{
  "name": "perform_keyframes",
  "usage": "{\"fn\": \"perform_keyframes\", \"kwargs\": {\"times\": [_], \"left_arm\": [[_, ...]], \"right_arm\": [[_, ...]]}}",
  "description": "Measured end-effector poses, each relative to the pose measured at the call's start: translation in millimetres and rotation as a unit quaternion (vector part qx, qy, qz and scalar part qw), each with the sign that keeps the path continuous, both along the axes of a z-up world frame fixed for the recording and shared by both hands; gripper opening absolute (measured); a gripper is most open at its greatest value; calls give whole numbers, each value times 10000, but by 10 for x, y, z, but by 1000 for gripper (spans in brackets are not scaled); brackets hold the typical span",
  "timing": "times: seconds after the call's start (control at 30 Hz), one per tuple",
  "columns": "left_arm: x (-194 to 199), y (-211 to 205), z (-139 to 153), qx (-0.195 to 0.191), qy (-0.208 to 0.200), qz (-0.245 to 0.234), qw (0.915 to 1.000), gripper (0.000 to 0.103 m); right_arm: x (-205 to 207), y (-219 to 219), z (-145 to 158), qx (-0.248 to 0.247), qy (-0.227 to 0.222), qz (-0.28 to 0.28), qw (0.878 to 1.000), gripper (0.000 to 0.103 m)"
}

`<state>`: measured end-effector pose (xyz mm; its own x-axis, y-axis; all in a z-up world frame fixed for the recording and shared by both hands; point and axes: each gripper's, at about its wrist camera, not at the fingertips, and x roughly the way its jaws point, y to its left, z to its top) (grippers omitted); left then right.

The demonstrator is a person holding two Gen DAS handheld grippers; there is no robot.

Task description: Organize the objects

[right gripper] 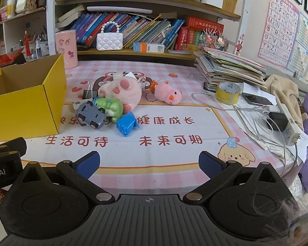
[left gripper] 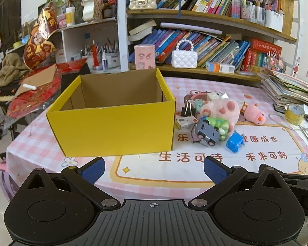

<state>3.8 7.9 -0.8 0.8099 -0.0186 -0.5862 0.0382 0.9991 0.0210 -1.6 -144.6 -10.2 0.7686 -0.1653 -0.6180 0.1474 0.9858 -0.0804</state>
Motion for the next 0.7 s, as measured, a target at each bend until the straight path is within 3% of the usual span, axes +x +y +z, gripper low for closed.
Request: {"fn": "perform_keyframes", "kwargs": {"times": [0.7], "left_arm": [[38,-6,7,109,-12,-115,9999,103]], "right_arm": [[42,16,-24,-12,26,-98,9999,103]]}}
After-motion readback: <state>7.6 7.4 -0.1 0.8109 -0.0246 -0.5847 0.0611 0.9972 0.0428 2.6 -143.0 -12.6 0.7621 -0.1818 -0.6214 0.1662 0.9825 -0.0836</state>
